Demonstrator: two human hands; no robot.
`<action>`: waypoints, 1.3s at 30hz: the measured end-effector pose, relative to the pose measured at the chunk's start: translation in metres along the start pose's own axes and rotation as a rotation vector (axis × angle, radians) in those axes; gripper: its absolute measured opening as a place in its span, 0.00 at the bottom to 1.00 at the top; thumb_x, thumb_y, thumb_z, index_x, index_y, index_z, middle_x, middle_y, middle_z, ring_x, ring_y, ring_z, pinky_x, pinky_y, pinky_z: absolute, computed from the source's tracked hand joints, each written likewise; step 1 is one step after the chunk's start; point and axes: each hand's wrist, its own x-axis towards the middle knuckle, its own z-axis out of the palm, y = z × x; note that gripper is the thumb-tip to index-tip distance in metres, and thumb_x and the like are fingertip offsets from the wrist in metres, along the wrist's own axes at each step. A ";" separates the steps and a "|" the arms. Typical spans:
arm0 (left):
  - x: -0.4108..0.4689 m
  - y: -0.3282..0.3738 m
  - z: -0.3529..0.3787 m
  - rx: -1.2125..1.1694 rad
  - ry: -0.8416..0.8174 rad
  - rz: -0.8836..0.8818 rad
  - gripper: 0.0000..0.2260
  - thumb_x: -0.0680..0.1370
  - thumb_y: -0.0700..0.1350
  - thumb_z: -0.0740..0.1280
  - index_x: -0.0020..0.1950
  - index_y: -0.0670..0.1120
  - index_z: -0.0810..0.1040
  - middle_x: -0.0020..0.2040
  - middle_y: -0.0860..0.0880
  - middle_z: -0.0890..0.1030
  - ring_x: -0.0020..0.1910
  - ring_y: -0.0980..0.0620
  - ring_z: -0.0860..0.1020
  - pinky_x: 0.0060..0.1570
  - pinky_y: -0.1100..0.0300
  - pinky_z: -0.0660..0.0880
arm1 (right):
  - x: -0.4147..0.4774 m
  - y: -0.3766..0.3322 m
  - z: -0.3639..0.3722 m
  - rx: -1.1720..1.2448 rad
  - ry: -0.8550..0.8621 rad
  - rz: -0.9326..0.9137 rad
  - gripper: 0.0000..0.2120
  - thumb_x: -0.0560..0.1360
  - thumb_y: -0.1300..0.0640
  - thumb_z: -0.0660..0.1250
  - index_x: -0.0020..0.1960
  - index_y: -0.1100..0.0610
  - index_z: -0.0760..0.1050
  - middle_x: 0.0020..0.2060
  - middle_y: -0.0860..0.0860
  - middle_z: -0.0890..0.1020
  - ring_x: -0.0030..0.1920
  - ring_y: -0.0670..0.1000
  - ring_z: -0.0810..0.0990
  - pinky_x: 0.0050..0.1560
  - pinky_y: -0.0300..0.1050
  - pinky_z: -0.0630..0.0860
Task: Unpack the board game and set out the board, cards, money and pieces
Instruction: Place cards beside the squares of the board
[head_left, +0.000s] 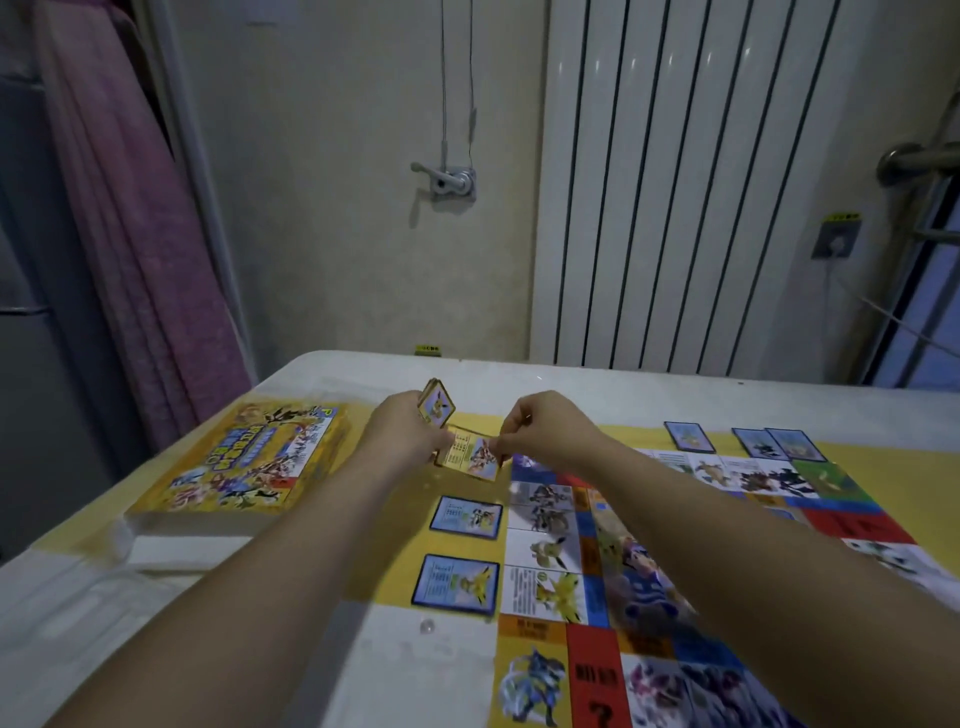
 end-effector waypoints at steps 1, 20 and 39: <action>0.004 -0.002 0.003 0.051 0.001 -0.002 0.11 0.72 0.40 0.72 0.53 0.40 0.77 0.48 0.44 0.79 0.48 0.44 0.79 0.44 0.55 0.76 | 0.005 0.003 0.003 -0.029 -0.005 -0.014 0.09 0.71 0.57 0.73 0.35 0.57 0.76 0.31 0.47 0.78 0.32 0.43 0.74 0.30 0.35 0.68; 0.014 -0.021 0.035 0.487 -0.017 0.135 0.14 0.72 0.43 0.72 0.55 0.43 0.75 0.52 0.45 0.78 0.45 0.50 0.72 0.40 0.59 0.69 | 0.025 0.027 0.034 -0.481 -0.027 -0.053 0.08 0.74 0.50 0.70 0.47 0.54 0.81 0.46 0.51 0.83 0.49 0.51 0.79 0.52 0.49 0.75; -0.105 0.035 -0.017 -1.049 -0.513 -0.117 0.11 0.80 0.33 0.54 0.57 0.37 0.75 0.51 0.40 0.83 0.47 0.48 0.83 0.43 0.58 0.81 | -0.087 -0.025 -0.054 0.232 -0.002 -0.051 0.11 0.80 0.49 0.59 0.52 0.52 0.79 0.42 0.46 0.81 0.40 0.46 0.74 0.40 0.36 0.69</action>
